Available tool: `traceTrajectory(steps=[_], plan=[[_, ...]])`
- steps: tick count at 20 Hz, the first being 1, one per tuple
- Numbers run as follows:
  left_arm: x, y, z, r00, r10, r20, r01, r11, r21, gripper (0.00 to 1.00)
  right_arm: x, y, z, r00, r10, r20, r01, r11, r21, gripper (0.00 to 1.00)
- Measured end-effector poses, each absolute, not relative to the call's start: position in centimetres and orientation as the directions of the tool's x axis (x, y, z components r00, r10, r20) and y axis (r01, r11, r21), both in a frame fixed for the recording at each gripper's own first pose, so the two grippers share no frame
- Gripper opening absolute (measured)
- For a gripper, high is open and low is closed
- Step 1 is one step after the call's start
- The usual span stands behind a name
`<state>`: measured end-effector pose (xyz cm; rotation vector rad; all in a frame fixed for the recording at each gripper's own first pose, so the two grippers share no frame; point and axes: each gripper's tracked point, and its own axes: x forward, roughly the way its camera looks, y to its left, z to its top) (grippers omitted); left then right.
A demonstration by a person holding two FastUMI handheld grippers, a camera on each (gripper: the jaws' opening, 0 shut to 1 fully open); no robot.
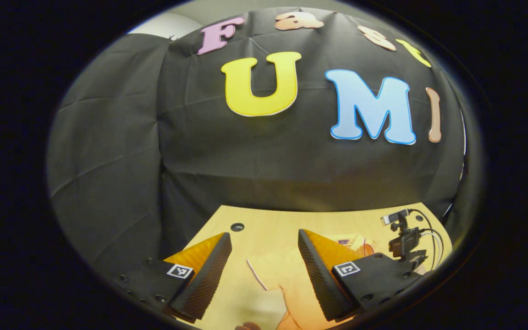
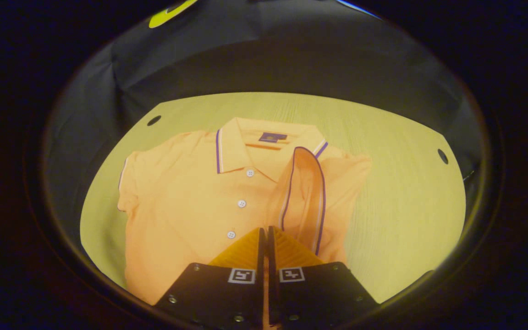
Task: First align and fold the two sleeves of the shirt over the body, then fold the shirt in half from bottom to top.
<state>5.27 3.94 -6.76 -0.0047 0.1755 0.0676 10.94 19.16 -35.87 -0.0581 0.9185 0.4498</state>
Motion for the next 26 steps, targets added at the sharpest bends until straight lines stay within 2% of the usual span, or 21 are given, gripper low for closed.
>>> traceTrajectory(steps=[1,3,13,24,26], plan=[[5.4,3.9,-6.9,0.982,0.063,-0.179,-0.064,0.998,0.000,0.94,10.9,19.1,-35.9,0.520,0.345,-0.781,-0.394,0.909,0.139,0.12],[5.8,4.0,-8.0,0.979,0.054,-0.194,-0.056,0.998,-0.003,0.96,10.9,18.6,-34.8,0.536,0.340,-0.772,-0.391,0.911,0.130,0.18],[10.2,3.2,-17.8,0.942,-0.009,-0.337,-0.008,0.999,-0.050,0.95,9.1,17.6,-23.5,0.676,0.411,-0.612,-0.362,0.908,0.210,0.18],[14.8,4.7,-31.2,0.852,0.044,-0.521,-0.090,0.994,-0.064,0.95,4.6,16.5,-15.2,0.738,0.431,-0.519,-0.367,0.902,0.228,0.18],[15.1,5.2,-32.4,0.840,0.056,-0.540,-0.111,0.991,-0.070,0.95,4.3,16.1,-15.1,0.740,0.418,-0.527,-0.358,0.908,0.218,0.22]])
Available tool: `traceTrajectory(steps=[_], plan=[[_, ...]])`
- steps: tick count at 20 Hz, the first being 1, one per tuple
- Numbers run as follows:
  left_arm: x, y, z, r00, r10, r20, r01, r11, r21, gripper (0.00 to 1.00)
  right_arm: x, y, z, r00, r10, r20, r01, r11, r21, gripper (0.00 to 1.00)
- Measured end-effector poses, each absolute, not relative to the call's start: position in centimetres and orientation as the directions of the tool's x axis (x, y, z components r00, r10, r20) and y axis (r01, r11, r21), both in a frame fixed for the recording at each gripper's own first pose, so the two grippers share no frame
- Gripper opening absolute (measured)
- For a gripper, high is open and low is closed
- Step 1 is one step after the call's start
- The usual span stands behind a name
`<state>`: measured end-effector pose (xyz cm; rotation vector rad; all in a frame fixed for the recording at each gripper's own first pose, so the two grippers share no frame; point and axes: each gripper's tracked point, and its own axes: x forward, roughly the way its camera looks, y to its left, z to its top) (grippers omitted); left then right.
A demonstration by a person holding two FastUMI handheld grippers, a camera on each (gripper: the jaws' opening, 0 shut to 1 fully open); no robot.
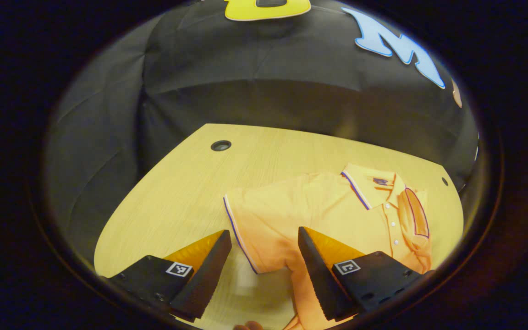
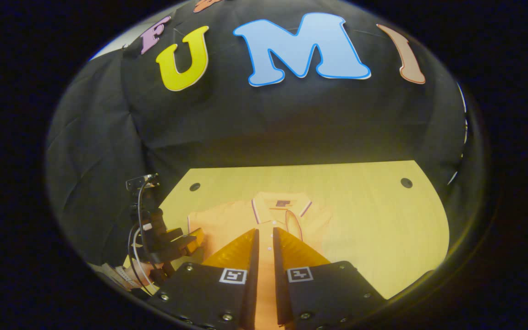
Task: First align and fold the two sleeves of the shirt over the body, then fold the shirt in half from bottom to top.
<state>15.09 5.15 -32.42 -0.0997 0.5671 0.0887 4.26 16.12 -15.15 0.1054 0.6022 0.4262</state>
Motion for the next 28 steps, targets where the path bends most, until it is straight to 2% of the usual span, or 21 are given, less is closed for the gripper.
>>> traceTrajectory(steps=[1,7,13,14,16,19,20,21,28], plan=[[15.2,5.3,-33.1,0.834,0.062,-0.549,-0.120,0.990,-0.071,0.95,4.1,15.8,-15.2,0.742,0.408,-0.532,-0.352,0.913,0.208,0.18],[15.6,5.6,-35.8,0.805,0.084,-0.587,-0.161,0.984,-0.079,0.95,3.4,13.9,-15.1,0.742,0.374,-0.556,-0.328,0.926,0.186,0.18],[16.1,5.6,-35.7,0.810,0.127,-0.573,-0.185,0.982,-0.045,0.96,3.2,13.3,-15.7,0.741,0.361,-0.566,-0.315,0.932,0.182,0.18],[16.2,5.3,-35.9,0.809,0.126,-0.574,-0.181,0.983,-0.039,0.93,3.1,13.3,-15.8,0.739,0.361,-0.568,-0.317,0.931,0.181,0.18],[16.5,4.6,-35.7,0.811,0.112,-0.575,-0.161,0.986,-0.035,0.68,3.0,13.4,-16.0,0.734,0.363,-0.573,-0.322,0.930,0.178,0.18],[16.7,4.1,-35.7,0.808,0.120,-0.577,-0.162,0.987,-0.021,0.25,3.0,13.8,-16.1,0.731,0.369,-0.575,-0.327,0.928,0.179,0.18],[16.6,4.0,-35.5,0.808,0.129,-0.574,-0.172,0.985,-0.020,0.24,2.9,13.8,-16.2,0.730,0.370,-0.575,-0.328,0.927,0.179,0.18],[16.6,4.0,-35.5,0.806,0.137,-0.575,-0.181,0.983,-0.019,0.11,2.9,13.8,-16.2,0.730,0.370,-0.575,-0.329,0.927,0.179,0.18],[16.8,3.3,-34.2,0.815,0.169,-0.555,-0.157,0.985,0.070,0.11,2.3,12.9,-17.0,0.732,0.359,-0.580,-0.299,0.933,0.200,0.18]])
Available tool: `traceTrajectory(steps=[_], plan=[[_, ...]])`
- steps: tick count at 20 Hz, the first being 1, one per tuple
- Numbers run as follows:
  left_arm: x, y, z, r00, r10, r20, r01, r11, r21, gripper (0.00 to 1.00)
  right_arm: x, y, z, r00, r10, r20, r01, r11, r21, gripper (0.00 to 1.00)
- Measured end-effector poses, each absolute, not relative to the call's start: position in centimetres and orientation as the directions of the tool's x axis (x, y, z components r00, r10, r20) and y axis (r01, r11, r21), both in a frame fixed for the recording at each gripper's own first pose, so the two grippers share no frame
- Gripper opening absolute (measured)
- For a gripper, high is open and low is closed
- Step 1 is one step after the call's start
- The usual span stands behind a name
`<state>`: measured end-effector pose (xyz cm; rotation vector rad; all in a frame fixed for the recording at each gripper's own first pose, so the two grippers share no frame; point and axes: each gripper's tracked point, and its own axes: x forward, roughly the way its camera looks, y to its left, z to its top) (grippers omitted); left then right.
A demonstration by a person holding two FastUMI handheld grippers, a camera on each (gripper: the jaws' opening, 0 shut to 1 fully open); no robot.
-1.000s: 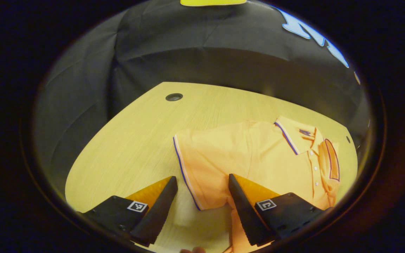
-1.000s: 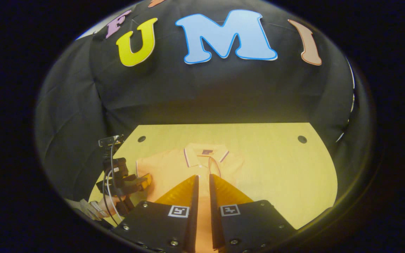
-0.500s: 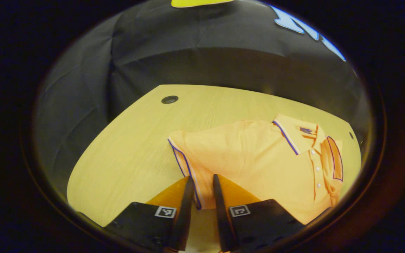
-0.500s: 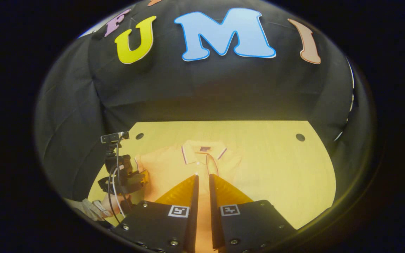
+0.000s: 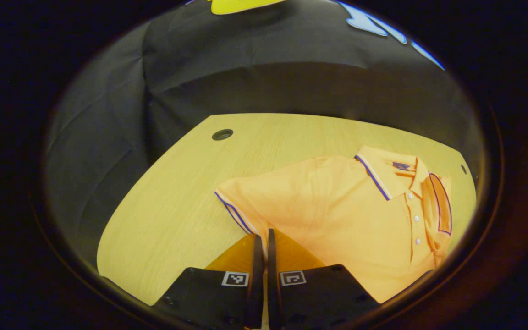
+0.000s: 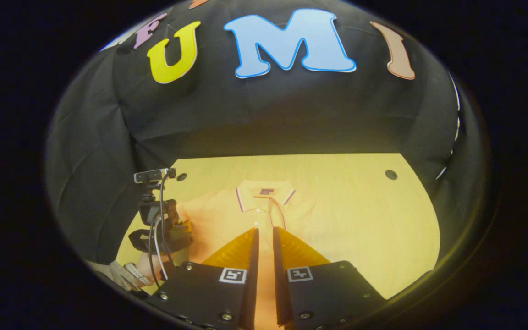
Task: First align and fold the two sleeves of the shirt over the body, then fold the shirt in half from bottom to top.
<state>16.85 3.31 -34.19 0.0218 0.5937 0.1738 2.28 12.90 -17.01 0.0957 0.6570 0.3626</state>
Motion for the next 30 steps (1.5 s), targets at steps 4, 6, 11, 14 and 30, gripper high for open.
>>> traceTrajectory(steps=[4,6,11,14,30], plan=[[18.1,0.2,-30.8,0.870,0.120,-0.478,-0.054,0.987,0.148,0.11,1.5,11.7,-17.8,0.732,0.346,-0.586,-0.264,0.938,0.224,0.18],[18.6,-2.7,-29.0,0.897,0.062,-0.437,0.025,0.982,0.190,0.12,1.2,11.0,-18.2,0.732,0.337,-0.591,-0.244,0.941,0.235,0.18],[18.7,-11.9,-26.5,0.915,-0.127,-0.383,0.245,0.929,0.277,0.11,0.4,8.9,-18.9,0.739,0.308,-0.599,-0.196,0.949,0.246,0.18],[17.9,-16.0,-28.3,0.889,-0.178,-0.422,0.317,0.904,0.287,0.10,-0.4,7.3,-19.3,0.743,0.283,-0.607,-0.163,0.955,0.246,0.18],[12.7,-15.3,-31.2,0.786,-0.229,-0.574,0.340,0.936,0.091,0.96,-3.4,4.0,-22.4,0.700,0.254,-0.668,-0.106,0.961,0.254,0.18]])
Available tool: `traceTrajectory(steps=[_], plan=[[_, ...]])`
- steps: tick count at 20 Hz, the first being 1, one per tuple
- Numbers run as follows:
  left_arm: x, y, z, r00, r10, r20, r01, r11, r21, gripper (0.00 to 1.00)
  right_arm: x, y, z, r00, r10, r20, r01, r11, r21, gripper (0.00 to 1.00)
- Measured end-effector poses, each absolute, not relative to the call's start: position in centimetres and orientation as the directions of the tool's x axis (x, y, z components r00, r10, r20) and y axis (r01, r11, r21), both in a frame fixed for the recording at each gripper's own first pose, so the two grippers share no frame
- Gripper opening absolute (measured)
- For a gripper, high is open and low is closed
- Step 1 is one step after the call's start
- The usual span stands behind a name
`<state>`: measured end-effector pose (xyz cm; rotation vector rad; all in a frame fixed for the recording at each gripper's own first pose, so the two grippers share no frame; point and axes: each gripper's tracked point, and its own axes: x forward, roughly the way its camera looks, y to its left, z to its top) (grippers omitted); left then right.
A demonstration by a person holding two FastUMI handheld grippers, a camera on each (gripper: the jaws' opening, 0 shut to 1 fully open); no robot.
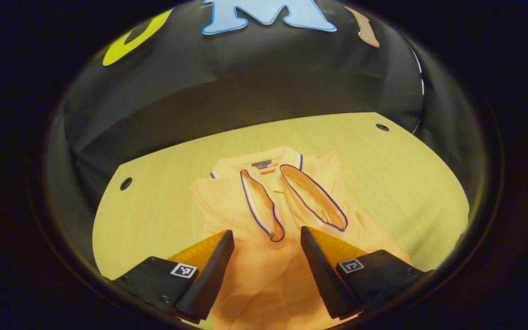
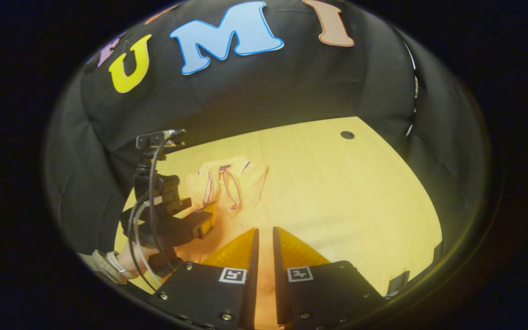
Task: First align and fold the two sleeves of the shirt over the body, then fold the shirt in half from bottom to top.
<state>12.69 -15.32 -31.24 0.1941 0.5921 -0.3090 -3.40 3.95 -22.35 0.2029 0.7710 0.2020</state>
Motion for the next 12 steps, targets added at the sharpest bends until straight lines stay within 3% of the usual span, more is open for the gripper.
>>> traceTrajectory(steps=[1,10,12], plan=[[11.8,-14.7,-31.1,0.778,-0.233,-0.583,0.343,0.936,0.084,1.00,-3.7,4.1,-22.6,0.692,0.259,-0.674,-0.111,0.961,0.255,0.18],[1.9,-9.4,-31.3,0.709,-0.210,-0.673,0.343,0.937,0.068,0.97,-7.4,6.2,-26.5,0.571,0.307,-0.761,-0.161,0.951,0.262,0.18],[-0.9,-8.6,-31.8,0.681,-0.204,-0.704,0.349,0.935,0.068,1.00,-8.7,6.3,-27.8,0.531,0.308,-0.789,-0.180,0.951,0.250,0.18]])
